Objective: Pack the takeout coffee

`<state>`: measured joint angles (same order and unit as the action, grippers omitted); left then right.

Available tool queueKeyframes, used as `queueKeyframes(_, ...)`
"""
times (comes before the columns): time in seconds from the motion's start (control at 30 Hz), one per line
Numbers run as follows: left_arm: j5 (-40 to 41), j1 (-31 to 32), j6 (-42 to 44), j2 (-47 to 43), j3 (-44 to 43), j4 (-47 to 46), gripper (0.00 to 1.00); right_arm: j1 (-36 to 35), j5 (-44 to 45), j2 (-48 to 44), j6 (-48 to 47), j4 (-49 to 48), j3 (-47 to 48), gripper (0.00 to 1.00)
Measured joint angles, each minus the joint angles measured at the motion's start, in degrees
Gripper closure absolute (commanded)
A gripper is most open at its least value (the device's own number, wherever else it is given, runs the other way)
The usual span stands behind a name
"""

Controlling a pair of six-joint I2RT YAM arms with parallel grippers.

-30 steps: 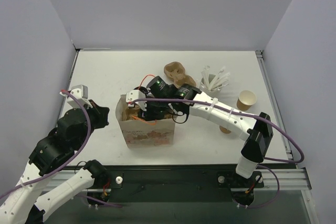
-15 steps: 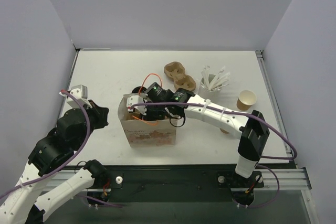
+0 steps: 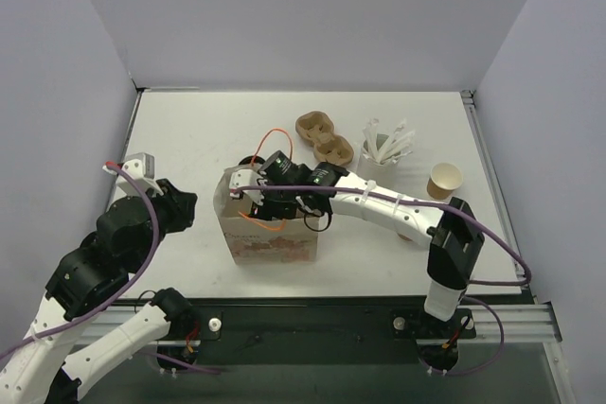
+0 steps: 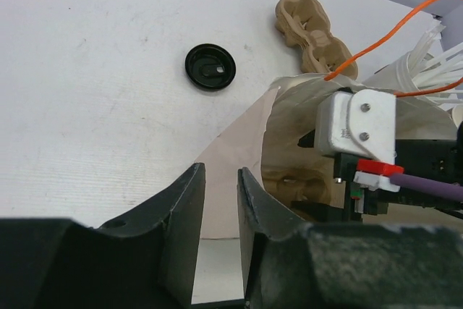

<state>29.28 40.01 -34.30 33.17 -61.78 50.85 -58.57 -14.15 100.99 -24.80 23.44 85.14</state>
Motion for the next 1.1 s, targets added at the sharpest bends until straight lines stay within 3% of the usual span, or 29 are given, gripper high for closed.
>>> queueKeyframes(0.33,-3.41,0.00,3.82,1.36,-0.85,-1.90,0.58,0.02,2.38,-9.62,6.29,1.79,7.34,0.31)
queueKeyframes(0.77,-9.60,0.00,3.32,11.39,-0.26,-5.99,0.58,0.02,12.83,-23.26,19.74,5.51,12.07,0.32)
queueKeyframes(0.83,-9.16,0.00,2.80,12.28,-0.26,-5.79,0.63,0.02,15.10,-25.73,21.07,5.53,12.09,0.32)
queueKeyframes(0.93,-8.66,0.00,2.54,12.46,-0.26,-5.20,0.83,0.02,21.22,-28.98,24.26,5.64,12.04,0.32)
queueKeyframes(1.1,-9.05,0.00,5.25,12.09,-0.26,-5.20,1.00,0.46,33.55,-32.94,31.32,7.54,9.42,0.33)
